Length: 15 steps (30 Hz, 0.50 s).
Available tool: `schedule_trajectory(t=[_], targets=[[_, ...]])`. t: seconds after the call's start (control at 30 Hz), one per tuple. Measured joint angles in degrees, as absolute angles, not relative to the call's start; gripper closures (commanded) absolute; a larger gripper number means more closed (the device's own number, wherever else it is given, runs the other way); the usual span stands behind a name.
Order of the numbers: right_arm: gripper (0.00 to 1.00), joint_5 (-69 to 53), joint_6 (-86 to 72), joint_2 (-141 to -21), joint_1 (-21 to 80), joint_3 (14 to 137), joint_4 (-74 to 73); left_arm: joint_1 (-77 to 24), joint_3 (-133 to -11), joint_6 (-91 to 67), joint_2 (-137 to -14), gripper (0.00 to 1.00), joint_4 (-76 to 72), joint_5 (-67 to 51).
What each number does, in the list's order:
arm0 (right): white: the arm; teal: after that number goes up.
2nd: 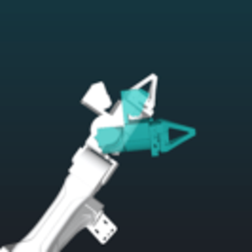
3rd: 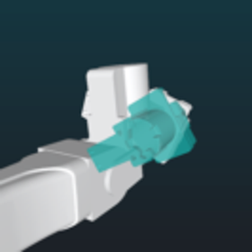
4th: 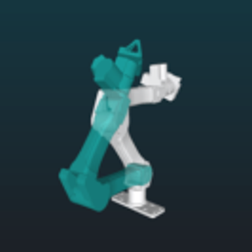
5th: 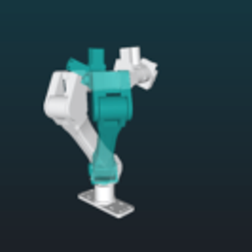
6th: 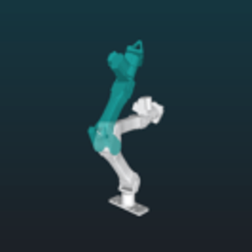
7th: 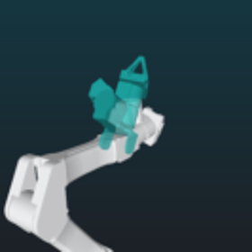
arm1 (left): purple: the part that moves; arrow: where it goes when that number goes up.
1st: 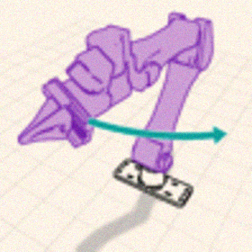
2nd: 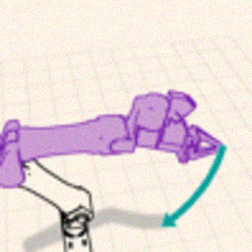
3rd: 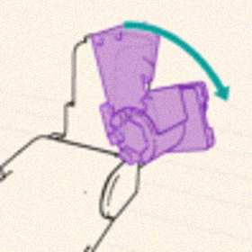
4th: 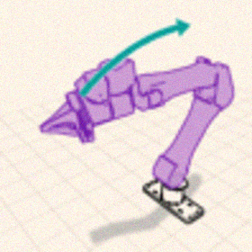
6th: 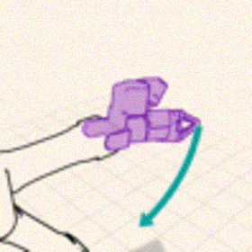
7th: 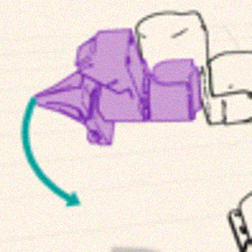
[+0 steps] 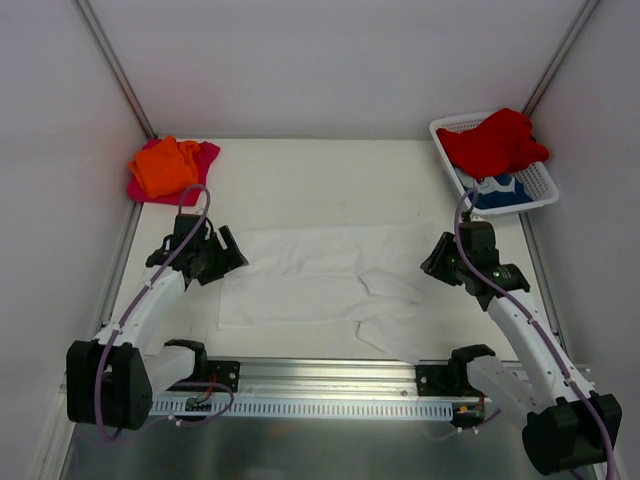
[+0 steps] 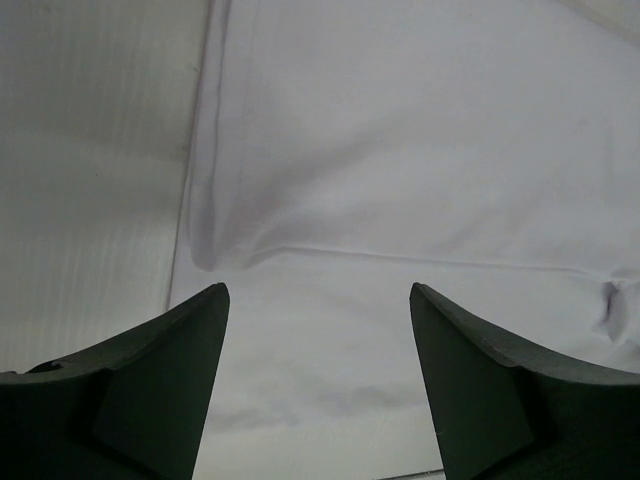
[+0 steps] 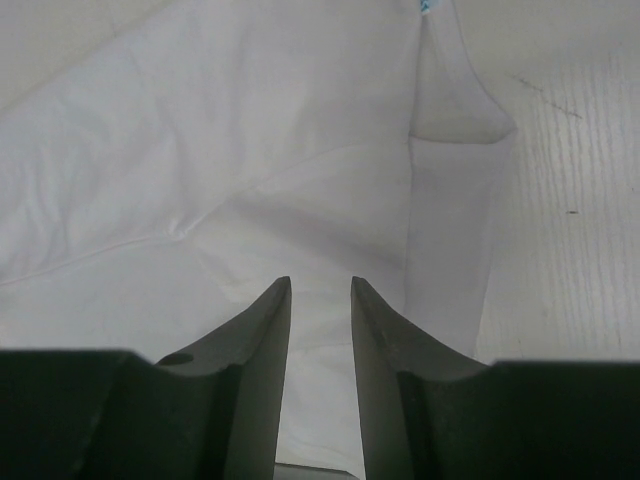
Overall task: Fold and stack the t-shirts
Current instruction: Fold the flattened tshirt in 1/3 of the way
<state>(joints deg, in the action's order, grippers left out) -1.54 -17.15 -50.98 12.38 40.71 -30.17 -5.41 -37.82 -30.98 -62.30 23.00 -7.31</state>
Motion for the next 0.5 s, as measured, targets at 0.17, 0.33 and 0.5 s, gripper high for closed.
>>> schedule_trajectory(t=[0.17,0.33,0.5], targets=[[0.66,1.8,-16.4,-49.3,14.7,37.9,-32.9,-5.7,-32.9,-31.9,-59.2,0.27,23.5,-7.5],[0.66,3.6,-15.3,-47.9,14.9,36.7,-35.5,-7.6,-28.8,-33.9,-56.1,0.27,25.3,-7.4],[0.66,4.3,-14.3,-47.9,14.9,36.3,-35.8,-8.7,-28.2,-35.9,-53.2,0.28,26.7,-6.8]])
